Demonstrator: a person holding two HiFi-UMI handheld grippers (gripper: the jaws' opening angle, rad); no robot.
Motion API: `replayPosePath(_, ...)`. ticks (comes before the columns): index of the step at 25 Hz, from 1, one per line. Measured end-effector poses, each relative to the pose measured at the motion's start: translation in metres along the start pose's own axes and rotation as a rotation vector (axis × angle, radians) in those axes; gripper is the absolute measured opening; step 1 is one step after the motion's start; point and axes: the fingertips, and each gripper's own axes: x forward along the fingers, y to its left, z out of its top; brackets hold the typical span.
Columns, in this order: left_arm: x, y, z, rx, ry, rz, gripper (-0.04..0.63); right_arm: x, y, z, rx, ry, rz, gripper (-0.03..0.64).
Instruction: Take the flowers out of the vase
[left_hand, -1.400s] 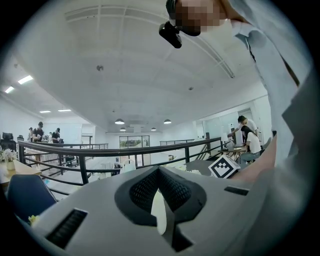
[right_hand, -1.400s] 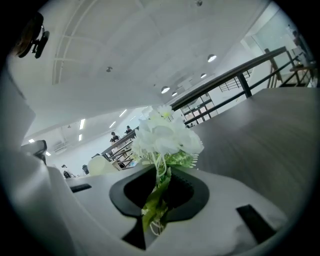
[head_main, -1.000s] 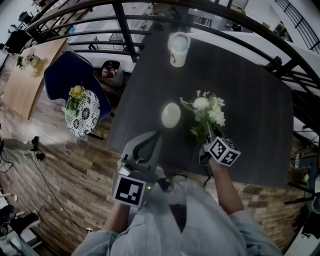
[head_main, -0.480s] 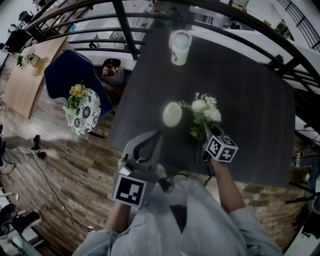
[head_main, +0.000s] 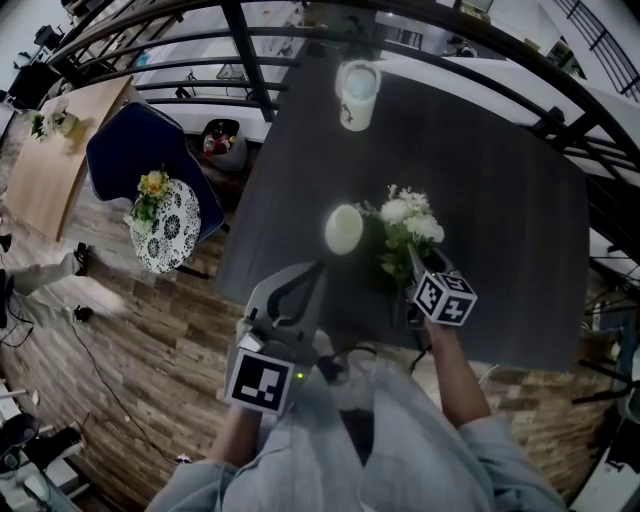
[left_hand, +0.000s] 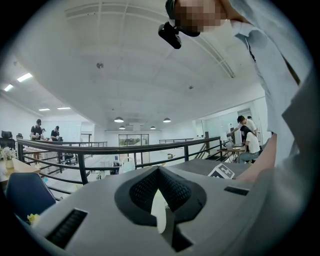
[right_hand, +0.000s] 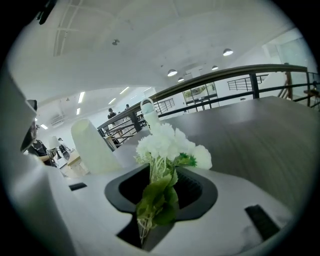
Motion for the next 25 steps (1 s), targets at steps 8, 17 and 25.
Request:
replayPosePath(8, 0.004, -0.004, 0.001, -0.005, -0.006, -0.017, -0.002, -0.009, 0.006, 0.020, -0.038, -0.049, 0.002, 0.166)
replayPosePath(17, 0.009, -0.003, 0.006, 0.000, -0.019, -0.025, -0.002, -0.027, 0.035, 0.060, -0.143, -0.156, 0.038, 0.156)
replayPosePath(25, 0.011, 0.000, 0.010, 0.002, -0.035, -0.031, -0.002, -0.053, 0.083, 0.101, -0.246, -0.276, 0.110, 0.106)
